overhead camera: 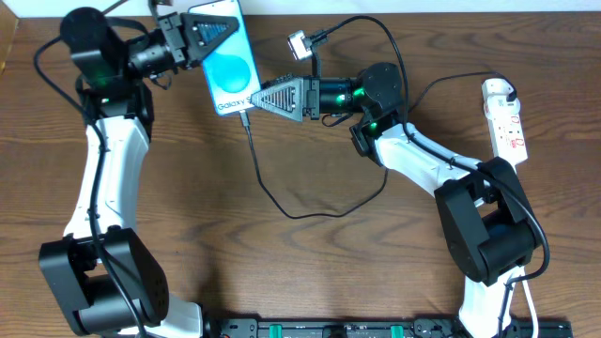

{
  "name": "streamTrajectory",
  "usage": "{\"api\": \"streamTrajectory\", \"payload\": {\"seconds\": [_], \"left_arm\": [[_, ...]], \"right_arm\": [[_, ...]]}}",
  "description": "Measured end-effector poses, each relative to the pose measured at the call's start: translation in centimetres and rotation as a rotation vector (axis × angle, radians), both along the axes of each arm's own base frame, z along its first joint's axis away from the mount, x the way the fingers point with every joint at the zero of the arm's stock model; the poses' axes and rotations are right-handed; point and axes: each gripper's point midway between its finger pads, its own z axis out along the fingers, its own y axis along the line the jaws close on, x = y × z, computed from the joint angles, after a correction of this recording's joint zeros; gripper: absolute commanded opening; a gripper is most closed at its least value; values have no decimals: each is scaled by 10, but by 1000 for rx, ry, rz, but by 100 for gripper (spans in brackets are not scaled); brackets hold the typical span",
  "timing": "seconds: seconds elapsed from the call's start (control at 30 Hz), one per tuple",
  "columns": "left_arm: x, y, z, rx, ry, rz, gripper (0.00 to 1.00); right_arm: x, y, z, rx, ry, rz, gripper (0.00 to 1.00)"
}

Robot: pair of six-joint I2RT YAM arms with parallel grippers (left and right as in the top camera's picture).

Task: Plug charger to phone and switch on socket
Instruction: 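Push the plug into the port, open and withdraw the right gripper, then lower the phone flat onto the table center with the left gripper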

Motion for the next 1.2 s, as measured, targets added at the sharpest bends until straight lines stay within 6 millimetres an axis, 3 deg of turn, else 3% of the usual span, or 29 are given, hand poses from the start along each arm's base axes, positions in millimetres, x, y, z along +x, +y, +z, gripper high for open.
{"api": "streamTrajectory", "payload": {"seconds": [0.33, 0.57, 0.77, 1.03, 1.1, 1.2], "left_arm": [[2, 34, -1, 4, 2, 55, 8], [1, 38, -1, 5, 3, 53, 7], [-1, 37, -1, 6, 4, 44, 7], [-6, 34, -2, 11, 5, 8, 8], [-7, 34, -2, 11, 4, 2, 7], [-8, 32, -2, 12, 5, -4, 7]], "right_arm": [[11, -12, -12, -44, 27, -7, 99], [22, -15, -68, -217, 230, -17, 99], [23, -21, -102, -317, 301, -47, 97], [42, -54, -161, -543, 413, -248, 98], [42, -65, -167, -617, 407, -308, 98], [40, -83, -158, -712, 369, -404, 99]]}}
